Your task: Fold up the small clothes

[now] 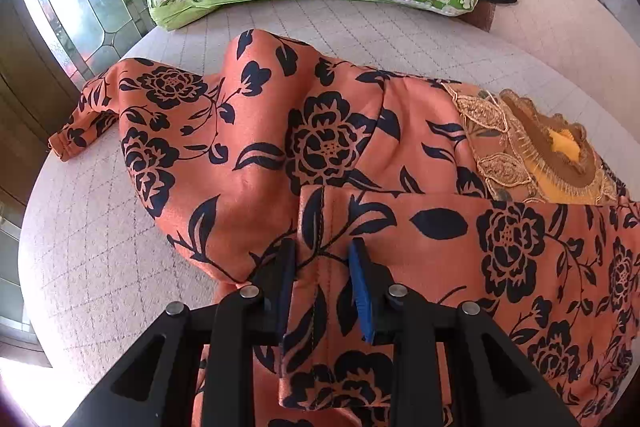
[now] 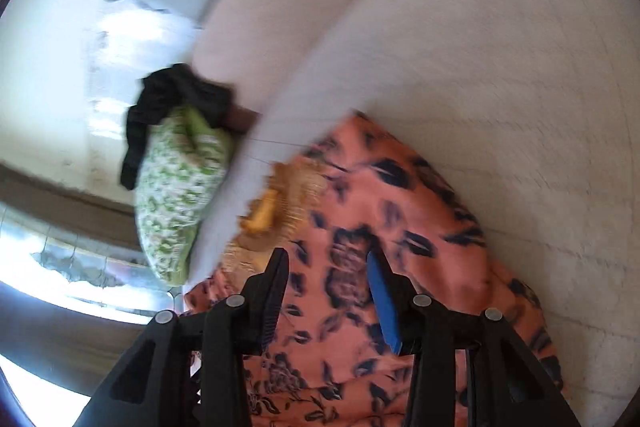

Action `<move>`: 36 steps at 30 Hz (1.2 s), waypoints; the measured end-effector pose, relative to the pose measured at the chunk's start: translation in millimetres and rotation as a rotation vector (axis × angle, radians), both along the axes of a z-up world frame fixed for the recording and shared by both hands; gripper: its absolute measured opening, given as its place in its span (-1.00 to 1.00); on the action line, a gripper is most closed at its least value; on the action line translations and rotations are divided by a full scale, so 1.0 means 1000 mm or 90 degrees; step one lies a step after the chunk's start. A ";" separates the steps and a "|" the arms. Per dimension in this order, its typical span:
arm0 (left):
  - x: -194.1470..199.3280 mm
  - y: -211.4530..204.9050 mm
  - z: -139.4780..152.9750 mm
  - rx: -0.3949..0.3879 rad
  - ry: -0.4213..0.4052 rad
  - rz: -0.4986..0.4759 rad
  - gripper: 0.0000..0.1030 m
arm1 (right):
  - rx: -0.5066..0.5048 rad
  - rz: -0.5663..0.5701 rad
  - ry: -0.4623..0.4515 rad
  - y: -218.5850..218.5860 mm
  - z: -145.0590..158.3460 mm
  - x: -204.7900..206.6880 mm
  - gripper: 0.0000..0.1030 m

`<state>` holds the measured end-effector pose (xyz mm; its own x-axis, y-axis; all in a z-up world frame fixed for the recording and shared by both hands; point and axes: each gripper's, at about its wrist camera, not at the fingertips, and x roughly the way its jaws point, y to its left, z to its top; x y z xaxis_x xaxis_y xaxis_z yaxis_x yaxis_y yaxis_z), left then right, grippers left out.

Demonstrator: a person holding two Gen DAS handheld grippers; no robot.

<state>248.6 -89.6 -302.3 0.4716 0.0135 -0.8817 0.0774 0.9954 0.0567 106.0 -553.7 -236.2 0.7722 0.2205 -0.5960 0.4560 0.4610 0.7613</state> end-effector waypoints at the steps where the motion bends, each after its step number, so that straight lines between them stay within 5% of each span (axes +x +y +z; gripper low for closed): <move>1: 0.000 0.001 0.003 -0.006 -0.003 0.001 -0.44 | -0.020 0.003 0.007 0.004 0.002 0.005 -0.10; 4: 0.000 0.010 0.008 -0.020 -0.015 0.007 -0.43 | 0.022 0.046 0.123 0.015 -0.035 0.026 0.12; 7: 0.004 0.030 0.024 -0.050 -0.046 0.029 -0.20 | -0.015 0.043 0.111 0.028 -0.024 0.031 0.13; 9: 0.008 0.053 0.038 -0.068 -0.077 0.065 0.33 | 0.004 0.079 0.066 0.037 -0.015 0.034 0.13; 11: 0.013 0.084 0.050 -0.079 -0.118 0.119 0.55 | 0.007 0.084 0.046 0.040 -0.011 0.030 0.13; 14: 0.027 0.133 0.058 -0.078 -0.149 0.192 0.61 | -0.014 0.089 0.057 0.047 -0.012 0.030 0.13; 17: 0.050 0.198 0.046 -0.102 -0.128 0.290 0.62 | -0.023 0.103 0.068 0.049 -0.011 0.028 0.13; 23: 0.062 0.302 0.013 -0.287 -0.097 0.439 0.59 | -0.047 0.135 0.068 0.070 -0.015 0.028 0.13; 32: 0.090 0.332 -0.016 -0.469 -0.117 0.404 0.37 | -0.071 0.154 0.072 0.083 -0.019 0.037 0.13; 36: 0.100 0.335 -0.022 -0.485 -0.143 0.431 0.13 | -0.080 0.160 0.069 0.085 -0.020 0.041 0.13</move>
<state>348.8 245.6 -324.1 0.7267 -0.1870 -0.6610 -0.4447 0.6052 -0.6602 147.2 -468.2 -255.8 0.6332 0.3165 -0.7063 0.3909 0.6567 0.6449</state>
